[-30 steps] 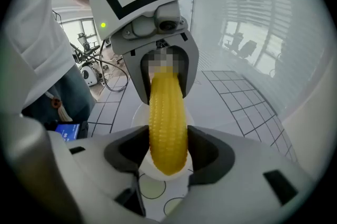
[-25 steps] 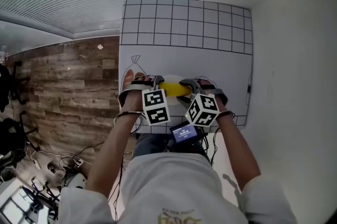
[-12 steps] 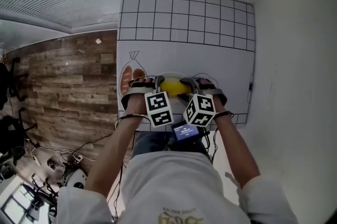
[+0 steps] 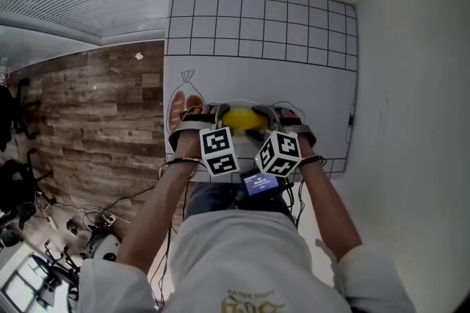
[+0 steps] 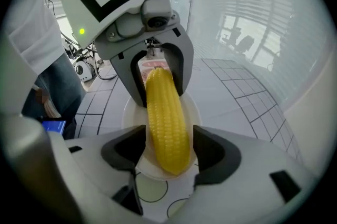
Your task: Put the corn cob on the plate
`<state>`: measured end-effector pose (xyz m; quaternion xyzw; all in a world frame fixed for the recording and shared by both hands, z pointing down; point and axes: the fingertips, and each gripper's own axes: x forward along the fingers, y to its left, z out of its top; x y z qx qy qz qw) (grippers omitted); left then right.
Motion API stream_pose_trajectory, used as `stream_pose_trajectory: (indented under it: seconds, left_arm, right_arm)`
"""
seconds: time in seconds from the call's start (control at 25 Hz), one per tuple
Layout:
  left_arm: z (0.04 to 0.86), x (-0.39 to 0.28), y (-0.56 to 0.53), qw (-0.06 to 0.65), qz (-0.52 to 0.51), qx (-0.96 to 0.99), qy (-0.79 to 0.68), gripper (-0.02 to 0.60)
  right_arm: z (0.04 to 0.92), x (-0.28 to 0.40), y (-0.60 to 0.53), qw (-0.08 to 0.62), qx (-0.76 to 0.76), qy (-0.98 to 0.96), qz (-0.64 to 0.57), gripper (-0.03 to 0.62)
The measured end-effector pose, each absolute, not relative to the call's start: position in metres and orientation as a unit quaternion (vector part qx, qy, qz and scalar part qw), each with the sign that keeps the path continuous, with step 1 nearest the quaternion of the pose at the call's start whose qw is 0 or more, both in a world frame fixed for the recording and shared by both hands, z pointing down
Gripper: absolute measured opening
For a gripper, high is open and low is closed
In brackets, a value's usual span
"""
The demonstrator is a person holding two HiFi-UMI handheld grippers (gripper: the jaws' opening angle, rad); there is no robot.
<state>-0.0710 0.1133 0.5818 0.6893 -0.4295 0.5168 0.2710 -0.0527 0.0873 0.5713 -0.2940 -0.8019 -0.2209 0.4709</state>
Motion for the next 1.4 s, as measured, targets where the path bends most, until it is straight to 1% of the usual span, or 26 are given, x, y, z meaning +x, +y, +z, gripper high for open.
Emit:
stream_pose_trajectory:
  seconds: [0.04,0.08,0.24,0.32,0.6,0.76,0.8,0.84,0.88,0.92,0.96,1.08,1.12,1.24,1.4]
  left_arm:
    - [0.581,-0.072,0.112,0.269,0.514,0.689,-0.435,0.275]
    - [0.581,-0.073,0.112,0.266,0.512,0.688,-0.441,0.295]
    - [0.576,-0.071,0.118,0.267,0.505,0.686,-0.451,0.307]
    - [0.566,-0.073,0.118,0.255,0.489,0.686,-0.475,0.312]
    - [0.528,-0.090,0.137,0.260,0.380,0.675,-0.576,0.313]
    - [0.510,-0.101,0.144,0.269,0.303,0.661,-0.632,0.310]
    - [0.504,-0.104,0.144,0.264,0.288,0.657,-0.645,0.308]
    - [0.495,-0.106,0.144,0.254,0.270,0.655,-0.658,0.297]
    - [0.482,-0.109,0.142,0.238,0.248,0.654,-0.674,0.266]
    - [0.467,-0.112,0.139,0.219,0.224,0.650,-0.692,0.209]
    - [0.452,-0.115,0.137,0.201,0.200,0.645,-0.710,0.131]
    - [0.413,-0.124,0.131,0.172,0.144,0.623,-0.749,0.027]
    - [0.403,-0.127,0.130,0.168,0.127,0.616,-0.759,0.013]
    - [0.370,-0.133,0.130,0.149,0.070,0.597,-0.786,0.008]
    - [0.336,-0.140,0.134,0.126,0.029,0.571,-0.811,0.008]
  right_arm:
    - [0.570,-0.054,0.086,0.467,-0.289,-0.806,-0.222,0.281]
    - [0.570,-0.054,0.084,0.466,-0.284,-0.808,-0.222,0.282]
    - [0.567,-0.045,0.080,0.468,-0.271,-0.811,-0.223,0.282]
    - [0.562,-0.044,0.076,0.465,-0.259,-0.819,-0.214,0.282]
    - [0.531,-0.044,0.063,0.439,-0.181,-0.868,-0.146,0.282]
    - [0.506,-0.046,0.057,0.400,-0.127,-0.899,-0.124,0.280]
    - [0.497,-0.047,0.056,0.386,-0.112,-0.908,-0.118,0.264]
    - [0.487,-0.048,0.055,0.370,-0.097,-0.917,-0.111,0.237]
    - [0.477,-0.048,0.053,0.353,-0.082,-0.927,-0.103,0.166]
    - [0.466,-0.048,0.051,0.335,-0.066,-0.936,-0.091,0.038]
    - [0.457,-0.047,0.050,0.319,-0.051,-0.943,-0.077,0.017]
    - [0.432,-0.044,0.042,0.286,-0.009,-0.957,-0.042,0.008]
    - [0.423,-0.043,0.039,0.274,0.002,-0.961,-0.028,0.008]
    - [0.396,-0.041,0.034,0.228,0.027,-0.973,0.014,0.008]
    - [0.362,-0.038,0.032,0.178,0.038,-0.983,0.013,0.006]
